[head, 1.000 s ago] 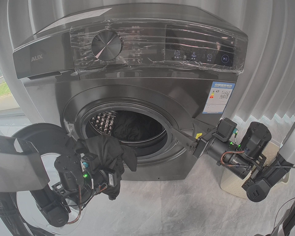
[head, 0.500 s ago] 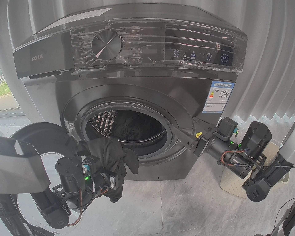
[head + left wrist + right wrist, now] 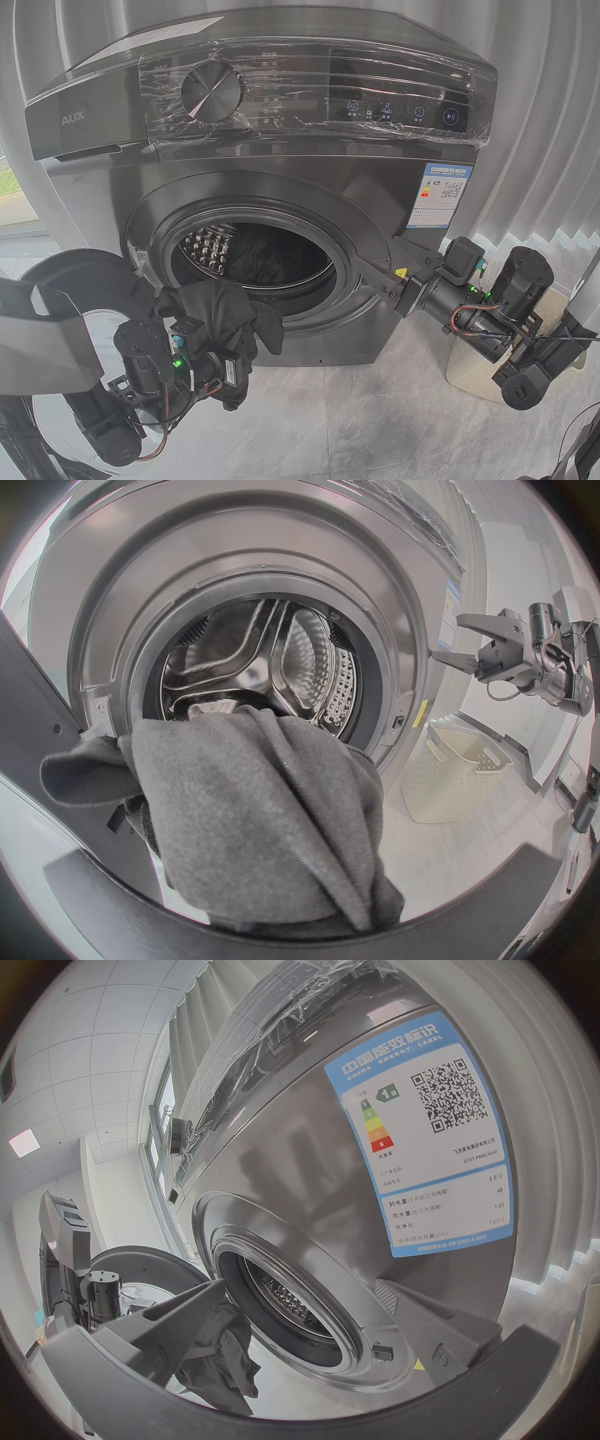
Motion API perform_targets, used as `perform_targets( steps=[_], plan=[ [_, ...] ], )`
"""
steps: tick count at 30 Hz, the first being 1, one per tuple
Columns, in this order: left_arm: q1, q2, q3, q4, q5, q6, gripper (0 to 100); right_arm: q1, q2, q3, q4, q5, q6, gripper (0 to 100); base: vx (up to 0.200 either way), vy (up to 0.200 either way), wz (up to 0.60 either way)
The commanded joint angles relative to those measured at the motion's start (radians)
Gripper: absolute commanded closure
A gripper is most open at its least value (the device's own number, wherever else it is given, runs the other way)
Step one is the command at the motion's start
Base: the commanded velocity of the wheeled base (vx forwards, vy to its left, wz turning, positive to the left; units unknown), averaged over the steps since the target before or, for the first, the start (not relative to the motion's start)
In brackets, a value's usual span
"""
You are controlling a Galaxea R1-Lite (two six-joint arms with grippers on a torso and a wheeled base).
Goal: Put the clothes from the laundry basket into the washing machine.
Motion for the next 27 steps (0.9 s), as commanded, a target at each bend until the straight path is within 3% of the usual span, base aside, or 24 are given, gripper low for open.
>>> perform_targets(
  steps=[1, 7, 12, 18, 27],
  plan=[
    [-0.011, 0.003, 0.004, -0.001, 0.001, 0.001, 100, 0.001, 0.005, 0.001, 0.003, 0.003, 0.0, 0, 0.0, 0.0, 0.0],
    [-0.025, 0.004, -0.003, -0.001, 0.039, -0.002, 100, 0.003, 0.008, 0.001, 0.003, 0.003, 0.0, 0, 0.0, 0.0, 0.0],
    [-0.025, 0.007, 0.002, -0.001, 0.04, -0.003, 100, 0.004, 0.008, 0.001, 0.003, 0.003, 0.0, 0, 0.0, 0.0, 0.0],
    [-0.036, 0.009, -0.003, -0.001, 0.042, -0.003, 100, 0.004, 0.006, 0.001, 0.003, 0.003, 0.0, 0, 0.0, -0.2, 0.0],
    [-0.036, 0.007, -0.003, -0.001, 0.042, -0.003, 100, 0.004, 0.005, 0.001, 0.003, 0.003, 0.0, 0, 0.0, 0.0, 0.0]
  ],
)
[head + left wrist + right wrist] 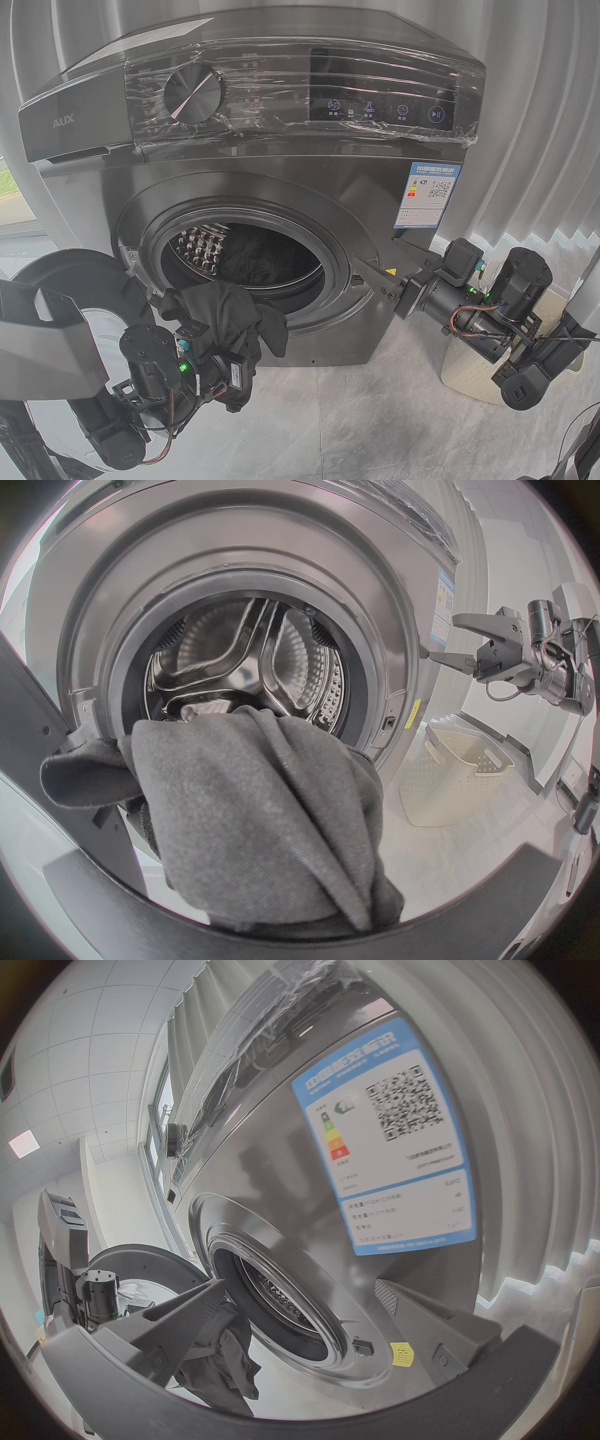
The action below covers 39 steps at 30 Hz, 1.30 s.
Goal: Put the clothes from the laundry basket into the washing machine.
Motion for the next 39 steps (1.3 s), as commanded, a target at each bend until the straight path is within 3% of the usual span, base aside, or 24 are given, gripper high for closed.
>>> perform_targets(
  steps=[1, 6, 8, 11, 13, 14, 15, 17, 20, 31, 32, 36, 39],
  plan=[
    [0.007, 0.004, -0.009, -0.001, -0.003, -0.005, 100, 0.003, 0.0, -0.002, -0.001, -0.001, 0.0, 0, 0.0, 0.0, 0.0],
    [0.007, 0.058, -0.109, -0.001, -0.002, -0.021, 100, 0.006, -0.005, -0.003, -0.001, -0.001, -0.02, 0, 0.0, 0.0, 0.0],
    [0.017, 0.111, -0.158, 0.001, 0.006, -0.008, 100, 0.005, -0.005, -0.002, -0.001, -0.001, -0.02, 0, 0.0, 0.0, 0.0],
    [0.046, 0.137, -0.198, 0.002, -0.008, -0.015, 100, 0.005, -0.006, -0.002, -0.001, -0.001, -0.02, 0, 0.0, 0.0, 0.0],
    [0.086, 0.187, -0.29, 0.005, -0.081, -0.036, 100, 0.006, -0.015, 0.0, -0.001, -0.001, -0.02, 0, 0.0, 0.0, 0.0],
    [0.086, 0.187, -0.29, 0.005, -0.081, -0.036, 100, 0.006, -0.015, 0.0, -0.001, -0.001, -0.02, 0, 0.0, 0.0, 0.0],
    [0.113, 0.211, -0.347, 0.007, -0.127, -0.07, 100, 0.006, -0.018, 0.0, -0.001, -0.001, -0.02, 0, 0.0, 0.0, 0.0],
    [0.126, 0.233, -0.384, 0.011, -0.146, -0.11, 100, 0.006, -0.023, 0.0, -0.001, 0.001, -0.02, 0, 0.0, 0.0, 0.0],
    [0.132, 0.259, -0.442, 0.028, -0.143, -0.145, 100, 0.006, -0.026, 0.0, -0.001, 0.001, -0.02, 0, 0.0, 0.0, 0.0],
    [0.167, 0.36, -0.695, 0.119, -0.106, -0.142, 100, 0.008, -0.026, 0.012, -0.001, 0.001, -0.02, 0, 0.0, 0.0, 0.0],
    [0.184, 0.407, -0.823, 0.163, -0.104, -0.142, 100, 0.009, -0.028, 0.023, -0.001, 0.001, -0.02, 0, 0.0, 0.0, 0.0],
    [0.204, 0.429, -0.916, 0.238, -0.106, -0.148, 100, 0.017, -0.029, 0.06, -0.001, 0.004, -0.022, 0, 0.0, 0.0, 0.0],
    [0.221, 0.447, -1.034, 0.321, -0.104, -0.185, 100, 0.031, -0.049, 0.133, -0.001, 0.038, -0.032, 0, 0.0, 0.0, 0.0]
  ],
)
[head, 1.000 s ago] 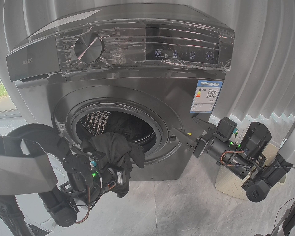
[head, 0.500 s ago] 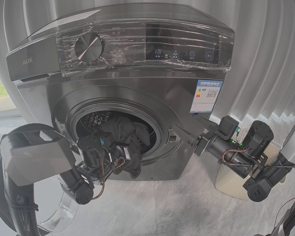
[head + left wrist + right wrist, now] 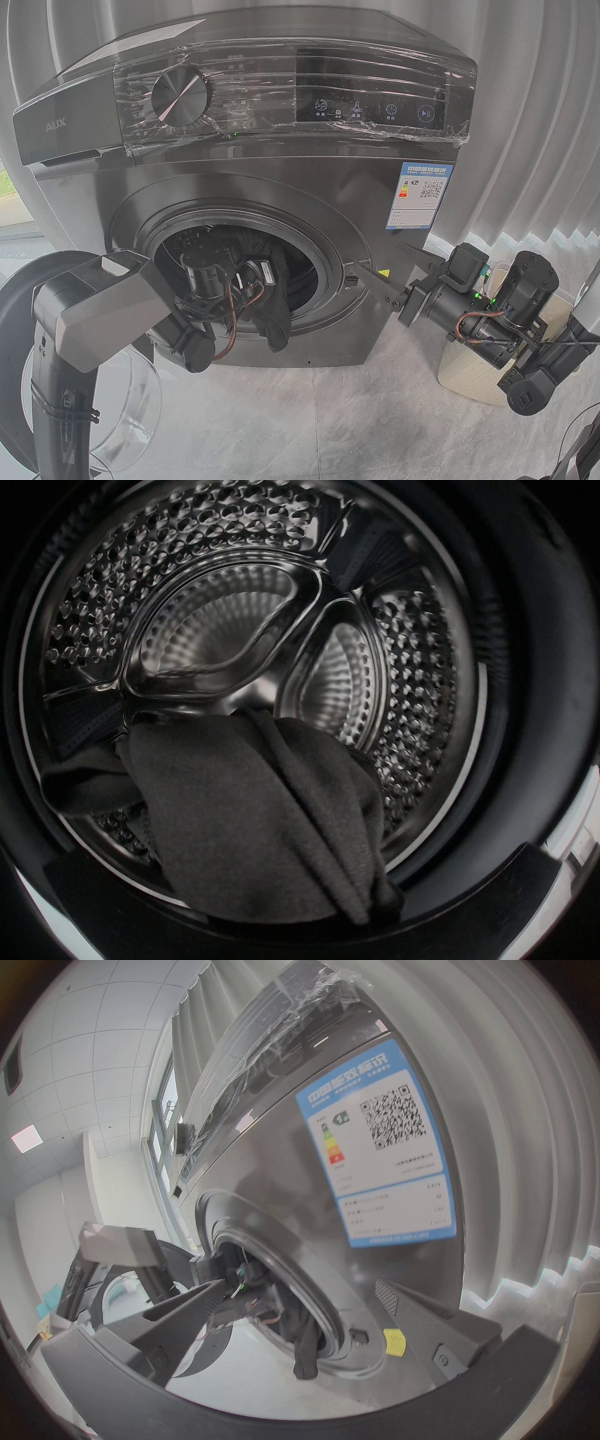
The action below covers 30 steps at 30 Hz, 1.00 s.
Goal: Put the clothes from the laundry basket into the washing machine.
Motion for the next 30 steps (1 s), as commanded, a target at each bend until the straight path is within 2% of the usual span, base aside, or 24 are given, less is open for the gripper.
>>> perform_targets(
  steps=[1, 3, 5, 12, 18, 30],
  plan=[
    [0.047, 0.085, -0.224, 0.122, 0.005, -0.04, 100, 0.02, -0.024, 0.107, 0.001, 0.045, -0.016, 0, 0.0, 0.0, 0.0],
    [0.058, 0.1, -0.292, 0.156, 0.005, -0.048, 100, 0.02, -0.029, 0.137, 0.001, 0.082, -0.036, 0, 0.0, 0.0, 0.0],
    [0.068, 0.114, -0.352, 0.183, 0.005, -0.048, 100, 0.026, -0.029, 0.147, 0.001, 0.093, -0.046, 0, 0.0, 0.0, 0.0],
    [0.094, 0.168, -0.508, 0.26, 0.017, -0.048, 100, 0.029, -0.03, 0.144, 0.001, 0.093, -0.046, 0, 0.0, 0.0, 0.0],
    [0.117, 0.197, -0.591, 0.297, 0.046, -0.039, 100, 0.026, -0.03, 0.147, 0.001, 0.095, -0.046, 0, 0.0, 0.0, 0.0],
    [0.122, 0.214, -0.626, 0.332, 0.047, -0.039, 100, 0.031, -0.026, 0.146, 0.001, 0.095, -0.046, 0, 0.0, 0.0, 0.0]
  ],
)
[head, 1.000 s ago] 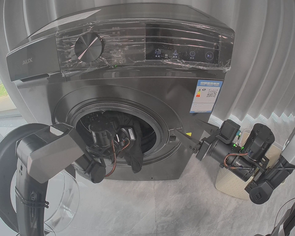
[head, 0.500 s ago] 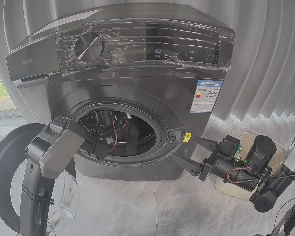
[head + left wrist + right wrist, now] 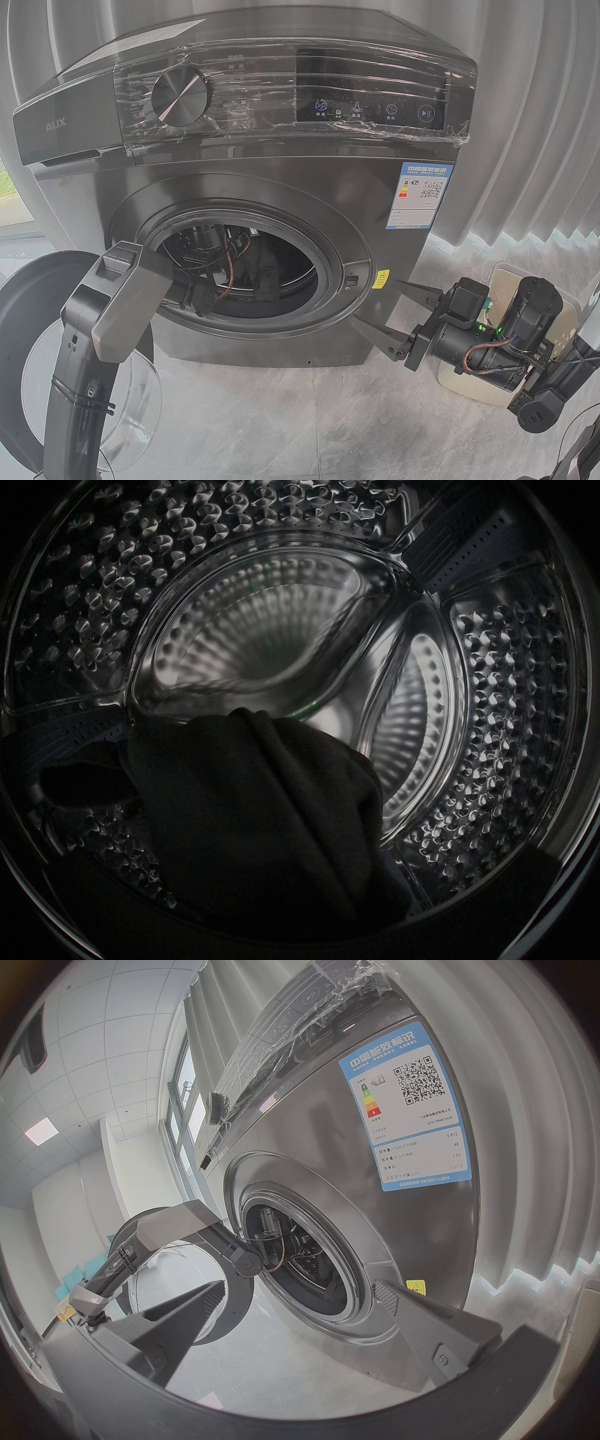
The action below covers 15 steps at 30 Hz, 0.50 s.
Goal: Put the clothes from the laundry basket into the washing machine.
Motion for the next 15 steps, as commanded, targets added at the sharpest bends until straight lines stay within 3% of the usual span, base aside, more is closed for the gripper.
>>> perform_targets(
  steps=[1, 8, 15],
  plan=[
    [-0.001, 0.008, 0.0, 0.0, 0.0, 0.0, 0, 0.002, 0.002, 0.0, 0.0, -0.001, 0.0, 0, 0.0, 0.0, 0.0],
    [-0.002, 0.005, 0.032, -0.003, 0.003, 0.0, 0, 0.001, 0.001, 0.002, 0.0, 0.001, 0.0, 0, 0.0, 0.0, 0.0],
    [-0.025, -0.109, 0.311, 0.076, -0.011, 0.012, 0, 0.002, 0.001, 0.002, 0.0, 0.001, 0.0, 0, 0.0, 0.0, 0.0]
  ],
)
